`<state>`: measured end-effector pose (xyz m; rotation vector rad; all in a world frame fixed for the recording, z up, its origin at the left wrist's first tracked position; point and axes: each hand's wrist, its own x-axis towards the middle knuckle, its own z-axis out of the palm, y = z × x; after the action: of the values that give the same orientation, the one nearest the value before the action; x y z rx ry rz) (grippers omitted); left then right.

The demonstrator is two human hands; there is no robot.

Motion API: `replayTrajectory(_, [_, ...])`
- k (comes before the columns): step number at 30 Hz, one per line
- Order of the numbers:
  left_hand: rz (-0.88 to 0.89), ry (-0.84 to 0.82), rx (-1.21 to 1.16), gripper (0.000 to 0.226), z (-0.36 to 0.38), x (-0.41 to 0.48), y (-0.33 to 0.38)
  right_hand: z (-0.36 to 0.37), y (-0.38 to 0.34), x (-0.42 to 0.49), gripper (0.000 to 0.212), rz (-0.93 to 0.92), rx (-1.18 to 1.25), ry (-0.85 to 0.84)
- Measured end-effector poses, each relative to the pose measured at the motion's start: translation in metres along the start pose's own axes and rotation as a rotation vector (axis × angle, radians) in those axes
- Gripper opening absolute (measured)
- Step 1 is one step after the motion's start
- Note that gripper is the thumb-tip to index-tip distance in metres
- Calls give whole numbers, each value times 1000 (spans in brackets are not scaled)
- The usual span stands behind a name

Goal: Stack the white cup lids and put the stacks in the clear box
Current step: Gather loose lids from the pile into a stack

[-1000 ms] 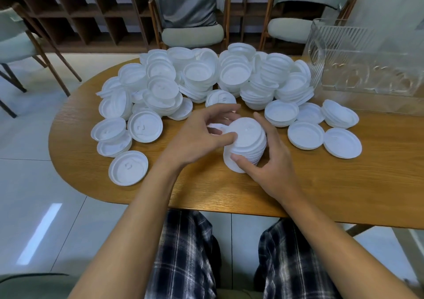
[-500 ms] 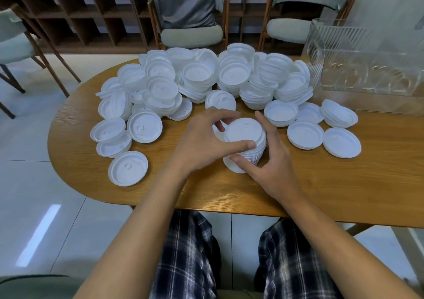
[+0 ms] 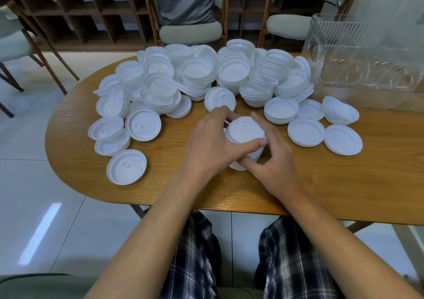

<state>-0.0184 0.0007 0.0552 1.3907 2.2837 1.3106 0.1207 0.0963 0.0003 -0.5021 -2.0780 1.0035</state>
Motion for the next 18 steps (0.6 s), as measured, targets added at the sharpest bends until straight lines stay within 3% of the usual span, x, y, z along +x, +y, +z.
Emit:
replayTrajectory(5, [2, -106, -91, 66, -5, 4, -10, -1, 0, 0, 81, 5, -20, 6])
replayTrajectory(7, [6, -138, -202, 54, -11, 5, -21, -1, -1, 1, 80, 6, -30, 14])
replayTrajectory(9, [-13, -64, -251, 46, -13, 5, -37, -1, -1, 1, 81, 9, -47, 24])
replayTrajectory(13, [29, 115, -25, 24, -5, 6, -71, -1, -2, 0, 80, 26, -67, 51])
replayTrajectory(18, [2, 36, 95, 47, 1, 7, -85, -1, -3, 1, 80, 39, -64, 58])
